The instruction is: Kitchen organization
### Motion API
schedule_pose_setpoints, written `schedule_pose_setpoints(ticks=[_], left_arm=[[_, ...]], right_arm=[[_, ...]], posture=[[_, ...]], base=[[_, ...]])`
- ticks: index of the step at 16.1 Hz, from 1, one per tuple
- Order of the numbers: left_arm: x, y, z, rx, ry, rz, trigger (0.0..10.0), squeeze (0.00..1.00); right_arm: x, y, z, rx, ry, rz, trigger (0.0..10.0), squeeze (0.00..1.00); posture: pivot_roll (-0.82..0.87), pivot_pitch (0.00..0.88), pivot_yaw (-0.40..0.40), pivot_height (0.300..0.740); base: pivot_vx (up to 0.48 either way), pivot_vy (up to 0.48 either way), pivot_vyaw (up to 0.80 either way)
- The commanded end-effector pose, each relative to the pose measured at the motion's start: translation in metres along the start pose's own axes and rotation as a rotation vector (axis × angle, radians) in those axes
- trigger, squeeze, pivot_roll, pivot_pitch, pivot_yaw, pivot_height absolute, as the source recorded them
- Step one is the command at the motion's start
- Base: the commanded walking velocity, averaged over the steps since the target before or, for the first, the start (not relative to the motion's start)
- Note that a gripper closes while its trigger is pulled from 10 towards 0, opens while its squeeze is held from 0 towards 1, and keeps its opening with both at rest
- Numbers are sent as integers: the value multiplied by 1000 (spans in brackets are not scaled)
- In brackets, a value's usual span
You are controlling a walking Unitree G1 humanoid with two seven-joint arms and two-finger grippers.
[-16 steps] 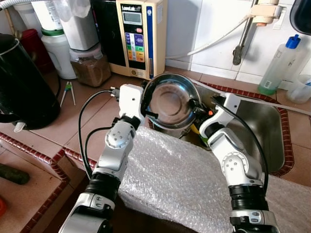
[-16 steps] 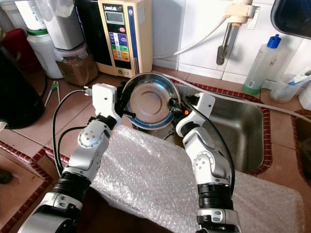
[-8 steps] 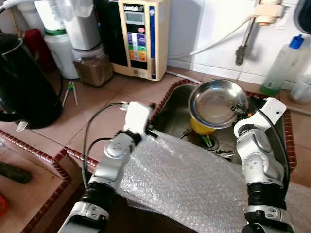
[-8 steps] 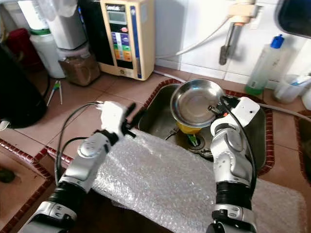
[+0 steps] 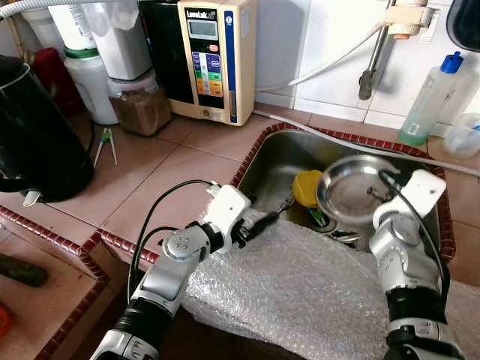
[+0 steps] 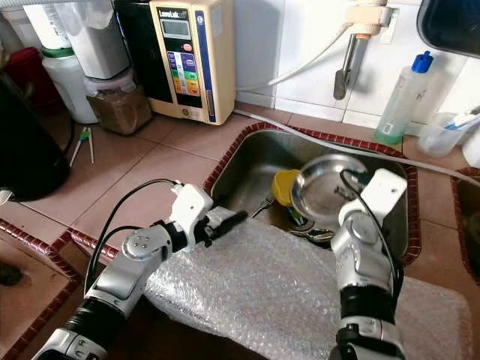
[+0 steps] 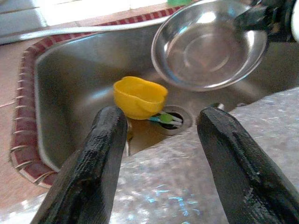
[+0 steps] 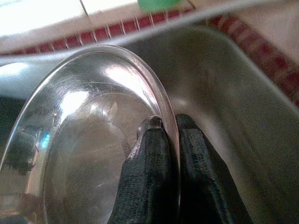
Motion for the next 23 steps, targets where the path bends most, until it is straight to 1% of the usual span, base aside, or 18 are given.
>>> schedule_pose_setpoints(ticks=[1, 2, 3, 4, 6, 8, 10, 13, 14, 15, 17, 18, 19, 20, 21, 22, 23], left_arm=[[-1, -2, 2, -14, 27, -22, 10000, 1000], [-1, -2, 2, -17, 28, -22, 10000, 1000], [-1, -2, 2, -18, 30, -22, 10000, 1000], [0, -2, 2, -16, 33, -26, 10000, 1000], [0, -2, 3, -12, 38, -25, 10000, 1000], [-1, 6, 2, 68, 43, -56, 10000, 1000], [0, 9, 3, 86, 33, -41, 10000, 1000], [-1, 11, 5, 105, 40, -62, 10000, 1000], [1, 15, 6, 142, 34, -80, 10000, 1000], [14, 26, 10, 257, -46, -96, 10000, 1000], [28, 36, 15, 360, -118, -78, 10000, 1000], [36, 39, 20, 415, -159, -105, 10000, 1000], [43, 42, 25, 468, -204, -112, 10000, 1000], [47, 45, 31, 512, -241, -104, 10000, 1000], [47, 48, 37, 548, -263, -76, 10000, 1000], [47, 48, 40, 569, -271, -80, 10000, 1000], [45, 50, 47, 606, -276, -86, 10000, 1000]], right_arm=[[-7, 1, 0, -6, 32, 15, 0, 0], [-10, 3, 1, 3, 41, 13, 0, 0], [-12, 4, 1, 10, 49, 8, 4784, 424], [-15, 8, 2, 24, 62, 8, 10000, 1000], [-15, 10, 2, 38, 63, 3, 10000, 1000], [-15, 13, 2, 62, 63, -18, 10000, 1000], [-13, 13, 1, 64, 60, -18, 10000, 1000], [-16, 15, 2, 78, 66, -19, 10000, 1000], [-16, 16, 2, 87, 62, -15, 10000, 1000], [-4, 24, 5, 154, -24, 46, 10000, 1000], [8, 31, 10, 213, -115, 110, 10000, 1000], [18, 35, 15, 264, -207, 178, 10000, 1000], [26, 37, 21, 311, -291, 253, 10000, 1000], [31, 39, 26, 346, -343, 297, 10000, 1000], [36, 38, 32, 374, -400, 345, 10000, 1000], [37, 37, 36, 388, -424, 360, 10000, 1000], [35, 36, 43, 417, -445, 393, 10000, 1000]], posture=[[-40, 5, 92, 740], [-39, 7, 94, 740], [-39, 6, 96, 740], [-38, 6, 97, 740], [-38, 6, 97, 740], [-36, 2, 97, 740], [-35, 3, 99, 740], [-33, 0, 99, 740], [-34, 0, 99, 740], [-36, 0, 99, 740], [-36, 0, 99, 740], [-39, 0, 93, 740], [-39, 0, 93, 740], [-43, 0, 88, 740], [-46, 0, 86, 740], [-49, 0, 81, 740], [-49, 0, 77, 740]], base=[[0, 0, 0], [0, 0, 0], [0, 0, 0], [0, 0, 0], [0, 0, 0], [0, 0, 0], [0, 0, 0], [0, 0, 0], [0, 0, 0], [0, 0, 0], [0, 0, 0], [0, 0, 0], [0, 0, 0], [0, 0, 0], [0, 0, 0], [0, 0, 0], [0, 0, 0]])
Point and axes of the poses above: a point about 5 cm out from each wrist's last joint towards the gripper, its own z axis pointing back from the gripper into the wrist, its own x axis along the axis of the wrist's last joint, y = z × x, the point moved 2 cm from there along -z, pointing out of the wrist towards the gripper, and after that the axes turned 14 degrees about z, right-handed, at the moved point
